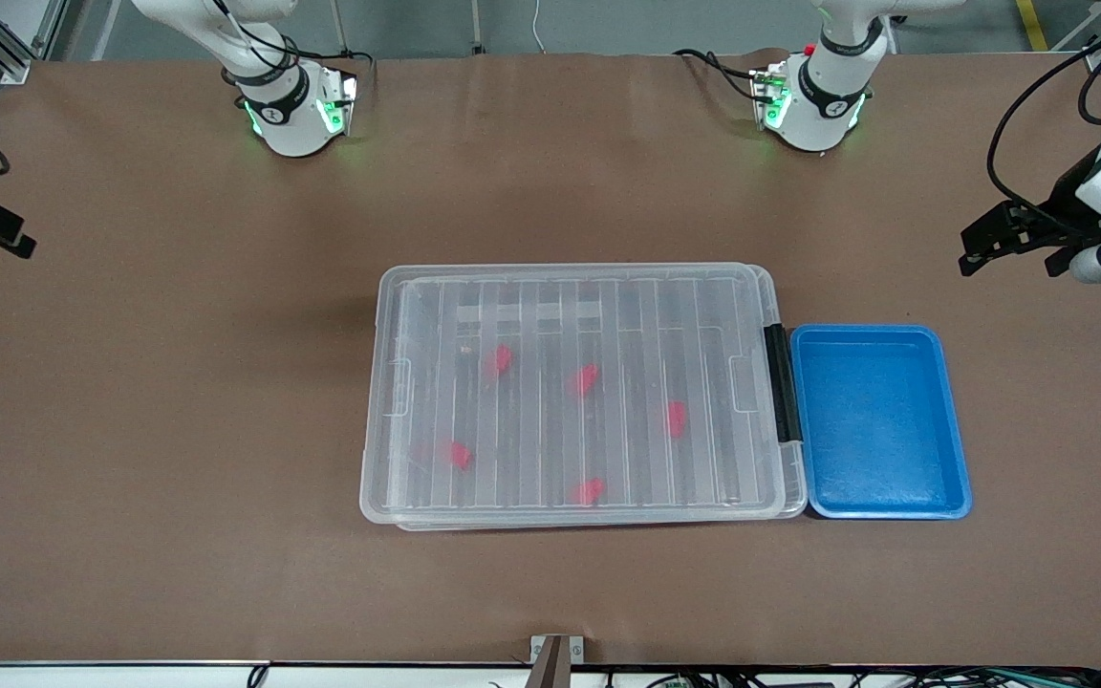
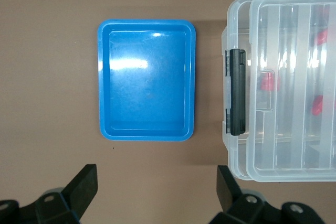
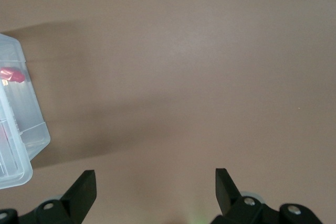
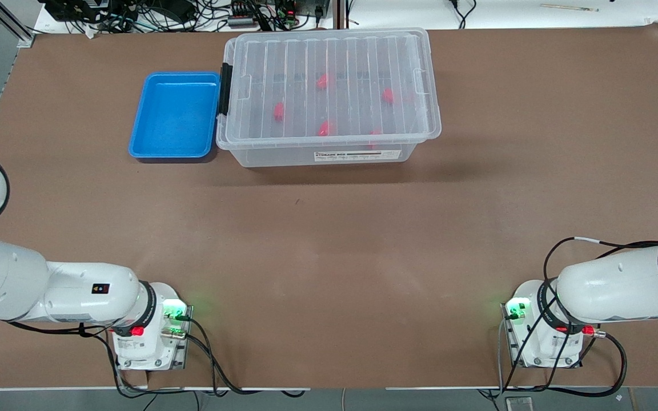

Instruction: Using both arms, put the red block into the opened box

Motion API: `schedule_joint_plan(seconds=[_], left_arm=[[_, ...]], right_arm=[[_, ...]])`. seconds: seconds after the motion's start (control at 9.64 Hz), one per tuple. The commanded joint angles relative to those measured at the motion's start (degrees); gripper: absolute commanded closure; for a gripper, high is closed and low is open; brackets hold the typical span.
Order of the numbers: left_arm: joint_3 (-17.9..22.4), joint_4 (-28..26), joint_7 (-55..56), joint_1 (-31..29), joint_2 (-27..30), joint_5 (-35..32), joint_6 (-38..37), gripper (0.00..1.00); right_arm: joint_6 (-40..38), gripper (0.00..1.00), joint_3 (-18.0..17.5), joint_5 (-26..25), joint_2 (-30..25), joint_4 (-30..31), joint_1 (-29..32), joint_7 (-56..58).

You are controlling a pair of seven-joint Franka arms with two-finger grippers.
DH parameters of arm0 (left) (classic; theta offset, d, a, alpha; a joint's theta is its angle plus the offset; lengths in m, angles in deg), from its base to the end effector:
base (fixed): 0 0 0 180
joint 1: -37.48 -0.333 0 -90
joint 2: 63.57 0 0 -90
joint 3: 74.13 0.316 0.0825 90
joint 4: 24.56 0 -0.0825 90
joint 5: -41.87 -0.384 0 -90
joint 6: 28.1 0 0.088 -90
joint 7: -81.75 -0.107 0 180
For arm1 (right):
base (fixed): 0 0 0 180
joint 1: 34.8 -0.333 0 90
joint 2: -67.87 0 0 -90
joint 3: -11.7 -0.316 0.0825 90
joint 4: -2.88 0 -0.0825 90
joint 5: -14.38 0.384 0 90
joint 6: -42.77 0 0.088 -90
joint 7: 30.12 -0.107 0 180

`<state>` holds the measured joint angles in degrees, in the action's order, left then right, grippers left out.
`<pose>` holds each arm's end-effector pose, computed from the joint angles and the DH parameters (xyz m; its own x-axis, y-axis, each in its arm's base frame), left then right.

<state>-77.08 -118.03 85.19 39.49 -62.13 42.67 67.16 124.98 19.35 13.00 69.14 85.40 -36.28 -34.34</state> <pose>0.5529 -0.0497 0.6179 0.9981 -0.0252 0.0554 -0.0261 -0.9995 0.0160 0.5439 -0.0607 0.6614 0.9827 -0.1835 -0.0253 -0.1828 -0.9827 0.0288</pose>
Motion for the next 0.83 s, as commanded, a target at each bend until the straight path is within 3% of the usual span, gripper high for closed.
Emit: schedule_joint_plan(seconds=[0.0,0.73], left_arm=[[-0.22,-1.09,0.25,0.02,-0.3,-0.36,-0.43,0.0],[-0.22,-1.0,0.25,0.02,-0.3,-0.36,-0.43,0.0]], right_arm=[[1.01,0.0,0.61,-0.2,-0.56,2.21,0.51,-0.44],[1.36,0.0,0.44,0.15,-0.47,2.38,0.51,0.27]])
